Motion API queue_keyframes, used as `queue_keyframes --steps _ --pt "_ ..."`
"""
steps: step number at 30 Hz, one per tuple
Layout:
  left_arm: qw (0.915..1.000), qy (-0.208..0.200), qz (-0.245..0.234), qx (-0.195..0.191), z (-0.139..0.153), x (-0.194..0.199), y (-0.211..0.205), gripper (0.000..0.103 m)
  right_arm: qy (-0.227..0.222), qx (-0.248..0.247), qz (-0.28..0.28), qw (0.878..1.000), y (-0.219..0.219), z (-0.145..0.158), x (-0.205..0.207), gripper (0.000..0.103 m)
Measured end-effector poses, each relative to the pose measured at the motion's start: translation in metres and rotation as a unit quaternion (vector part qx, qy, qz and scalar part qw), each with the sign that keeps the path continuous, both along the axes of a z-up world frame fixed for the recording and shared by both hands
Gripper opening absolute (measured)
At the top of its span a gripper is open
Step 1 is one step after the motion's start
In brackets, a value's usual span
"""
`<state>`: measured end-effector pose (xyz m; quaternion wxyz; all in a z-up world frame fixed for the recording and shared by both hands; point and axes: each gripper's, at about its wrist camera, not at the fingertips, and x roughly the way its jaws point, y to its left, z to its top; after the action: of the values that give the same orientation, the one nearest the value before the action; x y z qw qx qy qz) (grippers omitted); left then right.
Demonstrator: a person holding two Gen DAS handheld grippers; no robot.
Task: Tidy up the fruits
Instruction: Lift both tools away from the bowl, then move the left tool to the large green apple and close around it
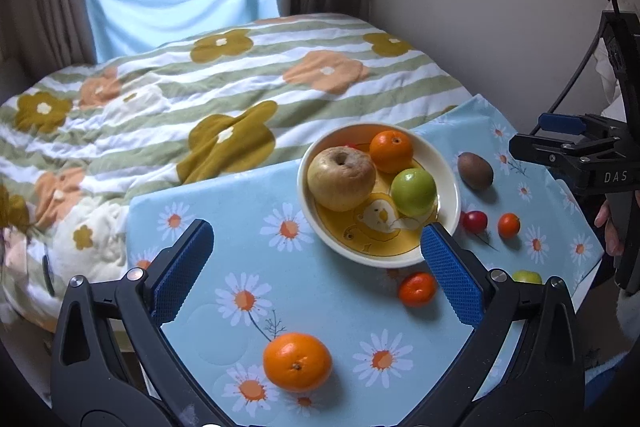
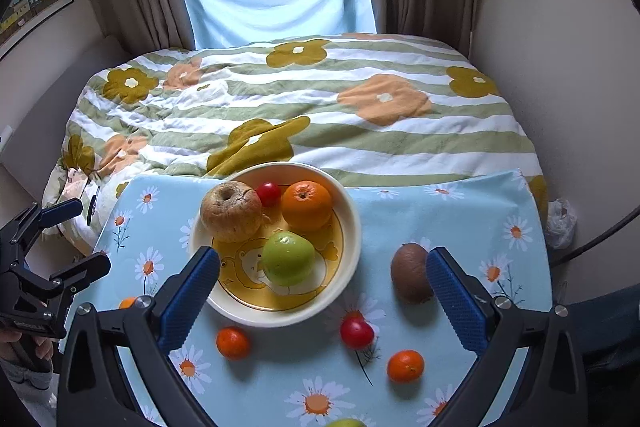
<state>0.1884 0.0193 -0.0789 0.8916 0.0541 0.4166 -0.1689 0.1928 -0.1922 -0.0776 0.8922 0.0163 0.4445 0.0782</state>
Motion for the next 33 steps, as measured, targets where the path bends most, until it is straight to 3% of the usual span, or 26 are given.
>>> queue_keyframes --steps 7,16,25,33 --pt "1.0000 -0.002 -0.009 0.003 0.008 -0.021 -0.037 0.103 -0.010 -0.009 -0.003 1.000 -0.039 0.013 -0.028 0.103" --pt "0.9998 0.014 0.005 -0.009 0.005 -0.059 -0.100 0.103 0.002 -0.009 0.033 0.999 -0.090 0.002 -0.044 0.103" --pt "0.9983 0.052 -0.014 -0.023 -0.029 -0.097 -0.163 0.103 0.014 -0.032 0.110 0.993 -0.123 -0.031 -0.058 0.103" --pt "0.9956 0.086 -0.036 0.000 -0.079 -0.117 -0.203 0.103 0.034 -0.034 0.169 0.984 -0.132 -0.073 -0.056 0.102"
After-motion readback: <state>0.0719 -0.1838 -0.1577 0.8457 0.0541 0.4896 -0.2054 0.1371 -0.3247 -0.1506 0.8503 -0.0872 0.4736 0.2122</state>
